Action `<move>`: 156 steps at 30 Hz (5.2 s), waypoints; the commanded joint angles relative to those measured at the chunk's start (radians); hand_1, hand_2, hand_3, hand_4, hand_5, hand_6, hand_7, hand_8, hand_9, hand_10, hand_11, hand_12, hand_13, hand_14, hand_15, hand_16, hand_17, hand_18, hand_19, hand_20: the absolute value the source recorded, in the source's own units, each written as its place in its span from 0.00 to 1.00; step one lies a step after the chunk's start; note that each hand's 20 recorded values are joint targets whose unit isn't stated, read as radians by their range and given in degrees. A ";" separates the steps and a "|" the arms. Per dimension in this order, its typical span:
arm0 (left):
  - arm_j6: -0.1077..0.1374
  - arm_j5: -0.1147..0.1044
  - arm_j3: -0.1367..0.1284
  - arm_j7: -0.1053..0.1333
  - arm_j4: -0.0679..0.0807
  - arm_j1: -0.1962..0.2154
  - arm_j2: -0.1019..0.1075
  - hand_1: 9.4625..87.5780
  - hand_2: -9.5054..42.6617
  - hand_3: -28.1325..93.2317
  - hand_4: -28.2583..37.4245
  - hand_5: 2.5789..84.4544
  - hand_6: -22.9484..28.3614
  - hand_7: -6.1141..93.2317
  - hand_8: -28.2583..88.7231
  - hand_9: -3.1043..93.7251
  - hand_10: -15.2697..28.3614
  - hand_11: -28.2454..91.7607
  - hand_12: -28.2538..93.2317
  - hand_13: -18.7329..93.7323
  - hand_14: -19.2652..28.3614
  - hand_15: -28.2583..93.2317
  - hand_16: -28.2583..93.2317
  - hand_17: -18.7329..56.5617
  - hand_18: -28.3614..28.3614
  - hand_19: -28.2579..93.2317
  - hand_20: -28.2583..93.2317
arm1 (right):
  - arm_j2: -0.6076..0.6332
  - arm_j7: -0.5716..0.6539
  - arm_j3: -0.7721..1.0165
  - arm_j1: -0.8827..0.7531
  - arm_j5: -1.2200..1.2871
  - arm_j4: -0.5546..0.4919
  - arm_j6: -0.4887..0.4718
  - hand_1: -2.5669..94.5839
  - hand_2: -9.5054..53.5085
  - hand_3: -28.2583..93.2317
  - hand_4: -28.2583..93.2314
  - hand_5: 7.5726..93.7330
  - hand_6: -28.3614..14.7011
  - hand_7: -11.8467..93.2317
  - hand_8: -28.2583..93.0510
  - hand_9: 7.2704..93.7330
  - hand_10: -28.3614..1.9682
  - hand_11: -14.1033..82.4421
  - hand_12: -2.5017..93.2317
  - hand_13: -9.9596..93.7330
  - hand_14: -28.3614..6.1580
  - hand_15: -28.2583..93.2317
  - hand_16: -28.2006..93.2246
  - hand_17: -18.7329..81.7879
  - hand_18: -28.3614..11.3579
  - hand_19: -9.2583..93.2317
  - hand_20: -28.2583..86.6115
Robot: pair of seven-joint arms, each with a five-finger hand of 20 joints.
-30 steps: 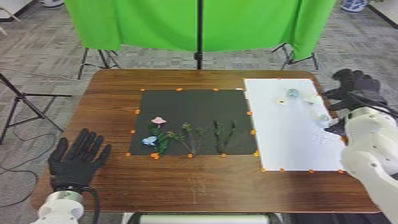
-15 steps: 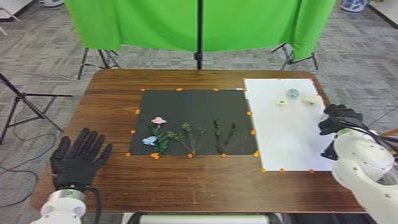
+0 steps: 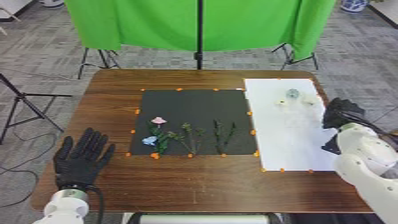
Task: Arrange flowers
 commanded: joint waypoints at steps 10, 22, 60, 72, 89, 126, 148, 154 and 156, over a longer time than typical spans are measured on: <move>0.026 -0.008 0.006 -0.037 0.005 0.031 -0.025 0.21 0.41 0.86 0.00 0.50 0.60 0.26 0.15 0.42 0.69 0.48 0.33 0.42 0.71 0.63 0.19 0.17 0.76 0.55 0.39 | -0.024 0.019 0.007 -0.072 0.016 -0.024 0.034 0.71 0.00 0.78 0.00 0.69 0.63 0.44 0.28 0.82 0.60 0.33 0.54 0.76 0.68 0.58 0.57 0.56 0.23 0.88 0.53; 0.020 -0.013 0.006 -0.032 0.001 0.044 -0.026 0.21 0.42 0.86 0.00 0.50 0.60 0.26 0.15 0.42 0.69 0.48 0.33 0.42 0.71 0.63 0.19 0.17 0.76 0.55 0.39 | -0.022 -0.039 0.010 -0.066 0.034 -0.228 0.142 0.71 0.00 0.81 0.00 0.71 0.63 0.50 0.34 0.83 0.59 0.35 0.57 0.77 0.68 0.59 0.60 0.58 0.23 0.87 0.55; 0.035 -0.005 0.018 -0.043 0.023 -0.016 0.010 0.21 0.42 0.86 0.00 0.50 0.60 0.26 0.15 0.42 0.69 0.48 0.33 0.42 0.71 0.63 0.19 0.17 0.76 0.56 0.39 | -0.589 -0.268 -0.704 0.496 -0.070 0.077 -0.054 0.70 0.00 0.81 0.00 0.70 0.63 0.51 0.34 0.82 0.59 0.36 0.57 0.76 0.67 0.60 0.60 0.59 0.25 0.88 0.55; 0.047 -0.037 0.027 -0.051 0.023 -0.017 -0.009 0.21 0.42 0.86 0.00 0.50 0.60 0.26 0.15 0.42 0.69 0.48 0.33 0.42 0.71 0.63 0.19 0.17 0.76 0.56 0.39 | -0.566 -0.304 -0.729 0.469 -0.167 0.096 0.014 0.70 0.00 0.81 0.00 0.70 0.63 0.51 0.33 0.82 0.59 0.36 0.56 0.76 0.68 0.60 0.59 0.58 0.23 0.89 0.56; 0.035 -0.050 0.012 -0.060 0.016 -0.007 -0.007 0.21 0.42 0.86 0.00 0.51 0.60 0.26 0.15 0.43 0.69 0.49 0.33 0.42 0.71 0.64 0.19 0.17 0.76 0.56 0.39 | -0.572 -0.291 -0.698 0.453 -0.160 0.088 -0.057 0.70 0.00 0.80 0.00 0.68 0.60 0.43 0.27 0.80 0.55 0.26 0.46 0.72 0.65 0.58 0.57 0.55 0.21 0.90 0.60; 0.027 -0.036 -0.006 -0.061 0.006 0.035 -0.026 0.21 0.42 0.86 0.00 0.51 0.60 0.26 0.15 0.43 0.69 0.49 0.33 0.42 0.71 0.65 0.18 0.17 0.76 0.56 0.40 | -0.476 -0.110 -0.269 0.428 0.063 -0.028 -0.147 0.49 0.05 0.88 0.02 0.54 0.53 0.30 0.14 0.50 0.30 0.31 0.22 0.46 0.30 0.60 0.36 0.40 0.17 0.78 0.51; 0.022 -0.034 -0.004 -0.035 0.004 0.042 -0.029 0.21 0.42 0.86 0.00 0.50 0.60 0.26 0.15 0.43 0.69 0.48 0.33 0.42 0.71 0.64 0.19 0.17 0.76 0.56 0.39 | -0.228 0.008 -0.192 0.463 0.036 0.164 -0.343 0.51 0.00 0.87 0.02 0.45 0.49 0.26 0.15 0.39 0.24 0.28 0.20 0.37 0.26 0.59 0.33 0.37 0.14 0.81 0.51; 0.017 -0.044 0.002 -0.028 0.001 0.048 -0.027 0.20 0.42 0.86 0.00 0.50 0.60 0.26 0.15 0.43 0.69 0.48 0.33 0.42 0.71 0.64 0.19 0.17 0.76 0.56 0.39 | -0.253 -0.009 -0.227 0.469 0.022 0.187 -0.332 0.54 0.00 0.88 0.00 0.47 0.53 0.28 0.15 0.43 0.30 0.29 0.20 0.40 0.30 0.59 0.33 0.39 0.15 0.82 0.52; 0.021 -0.052 0.000 -0.029 -0.001 0.046 -0.028 0.20 0.42 0.87 0.00 0.50 0.60 0.26 0.15 0.43 0.69 0.48 0.33 0.42 0.71 0.64 0.19 0.17 0.76 0.56 0.39 | -0.268 -0.021 -0.239 0.478 0.005 0.210 -0.351 0.55 0.00 0.88 0.00 0.47 0.53 0.28 0.14 0.44 0.31 0.29 0.20 0.41 0.30 0.59 0.33 0.39 0.15 0.82 0.53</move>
